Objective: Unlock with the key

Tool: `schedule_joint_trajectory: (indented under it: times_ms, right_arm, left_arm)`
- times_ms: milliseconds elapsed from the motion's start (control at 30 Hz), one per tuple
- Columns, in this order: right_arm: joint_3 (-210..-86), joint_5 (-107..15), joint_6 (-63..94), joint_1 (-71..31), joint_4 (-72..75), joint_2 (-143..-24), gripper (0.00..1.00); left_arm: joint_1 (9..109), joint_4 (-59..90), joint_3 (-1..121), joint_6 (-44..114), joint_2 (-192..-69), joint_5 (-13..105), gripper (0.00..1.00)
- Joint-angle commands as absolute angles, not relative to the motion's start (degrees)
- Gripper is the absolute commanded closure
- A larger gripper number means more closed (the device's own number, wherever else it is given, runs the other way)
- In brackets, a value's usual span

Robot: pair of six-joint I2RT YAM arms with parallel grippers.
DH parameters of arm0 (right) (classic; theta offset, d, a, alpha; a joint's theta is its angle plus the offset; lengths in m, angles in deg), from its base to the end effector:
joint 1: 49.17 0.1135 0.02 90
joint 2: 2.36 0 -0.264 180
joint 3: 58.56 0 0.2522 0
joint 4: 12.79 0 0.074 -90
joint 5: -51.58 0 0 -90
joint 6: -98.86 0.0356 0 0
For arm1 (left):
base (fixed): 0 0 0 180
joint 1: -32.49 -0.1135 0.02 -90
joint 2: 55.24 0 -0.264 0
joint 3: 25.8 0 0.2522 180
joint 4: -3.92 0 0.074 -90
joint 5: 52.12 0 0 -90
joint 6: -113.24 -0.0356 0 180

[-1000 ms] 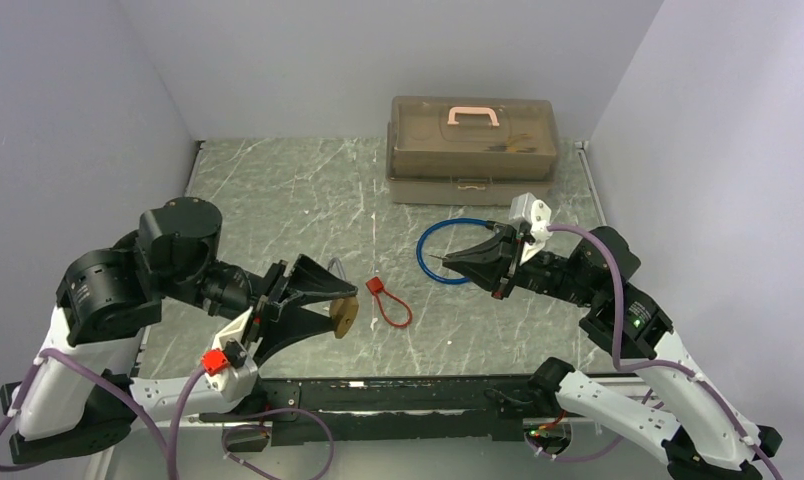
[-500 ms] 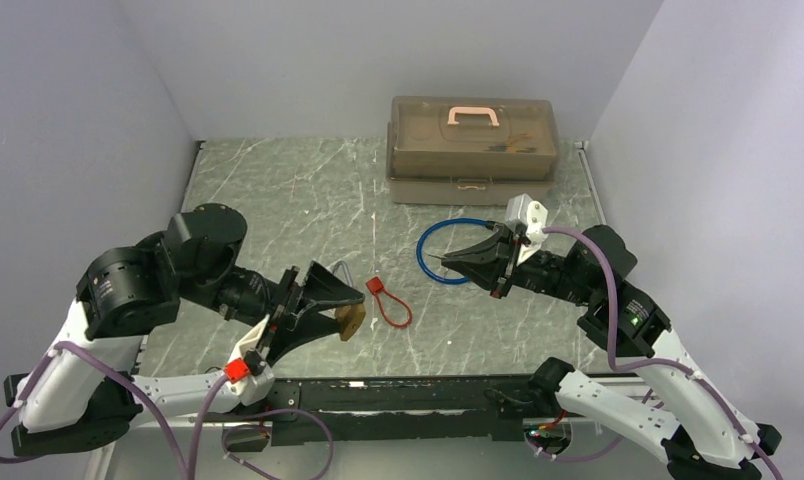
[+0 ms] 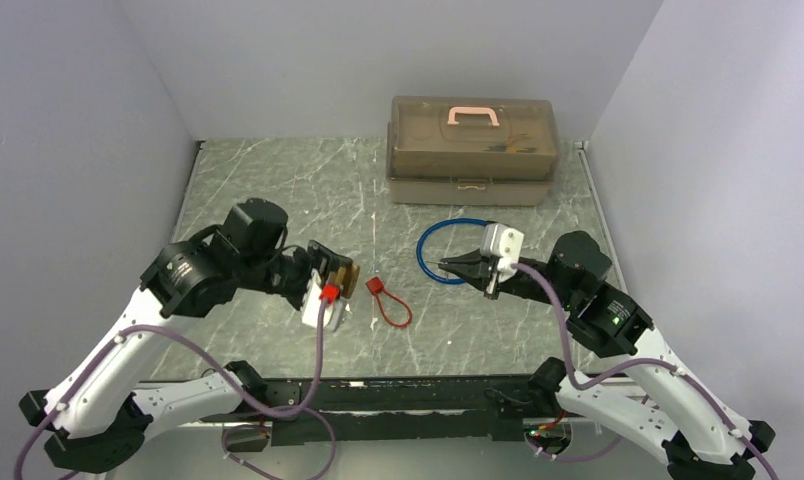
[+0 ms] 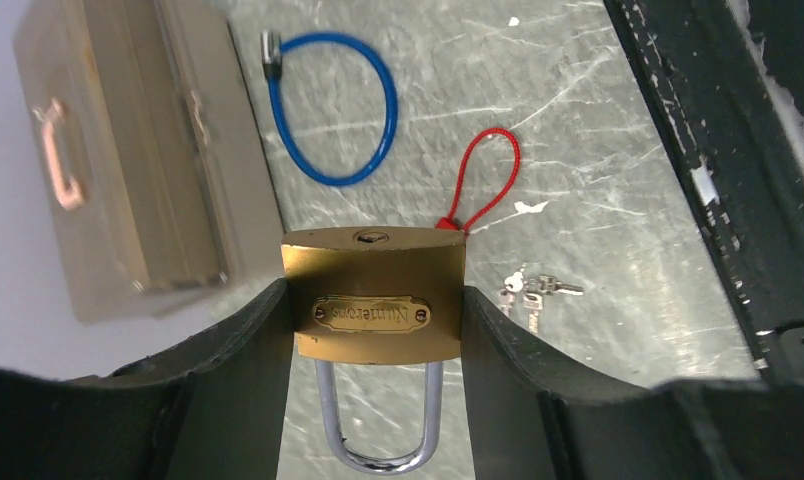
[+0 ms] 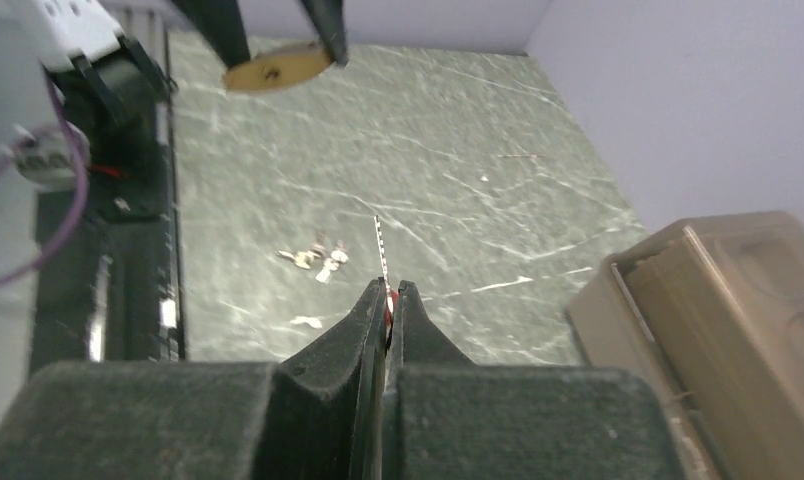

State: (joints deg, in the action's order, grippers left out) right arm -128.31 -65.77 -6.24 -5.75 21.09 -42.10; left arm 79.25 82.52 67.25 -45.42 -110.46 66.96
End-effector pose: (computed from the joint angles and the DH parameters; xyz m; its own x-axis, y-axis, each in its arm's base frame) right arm 0.0910 0.1086 0.4013 0.1984 -0.1308 -0.9713 -0.9236 0.3066 -0.2300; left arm 0.0889 -0.1198 0.4164 0.6651 0.4810 -0.5712 0.7401 -0.3228 0.5899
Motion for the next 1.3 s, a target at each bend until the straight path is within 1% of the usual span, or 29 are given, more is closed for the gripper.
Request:
schedule_joint_trajectory:
  times_ms: [0,133,233,400,533,667,767,1033,1267]
  right_arm:
    - [-126.5,-66.5,-22.4,-5.1,17.6,-40.1,1.00]
    - [-125.5,-66.2,-31.5,-3.2,17.8,-39.9,1.00]
    - [-126.2,-63.3,-35.6,1.3,20.0,-41.9,1.00]
    - [-125.1,-46.3,-43.9,16.3,20.8,-45.1,1.00]
    - [-124.9,-40.4,-48.7,22.6,20.0,-47.8,1.00]
    - [-124.8,-38.6,-52.2,25.2,19.0,-49.0,1.00]
    - [-124.6,-36.6,-53.5,26.2,18.4,-50.1,1.00]
    - [-121.9,-38.0,-52.7,26.9,13.7,-52.3,1.00]
    - [-119.2,-36.3,-52.6,27.9,7.6,-53.4,1.00]
  left_arm:
    - [71.0,82.0,73.8,-39.3,-113.5,75.8,1.00]
    - [67.6,96.3,78.4,-42.9,-120.7,83.3,1.00]
    - [67.4,100.9,78.8,-43.5,-123.9,87.2,1.00]
    - [67.5,101.5,77.5,-42.0,-125.3,89.2,1.00]
    - [67.5,103.5,79.2,-38.8,-128.8,88.6,1.00]
    - [67.6,107.5,80.7,-36.3,-132.6,88.7,1.00]
    - [68.0,107.8,81.3,-32.2,-134.4,87.2,1.00]
    - [72.5,107.6,82.9,-26.0,-136.5,84.1,1.00]
    - [74.9,107.3,84.7,-23.9,-136.5,81.7,1.00]
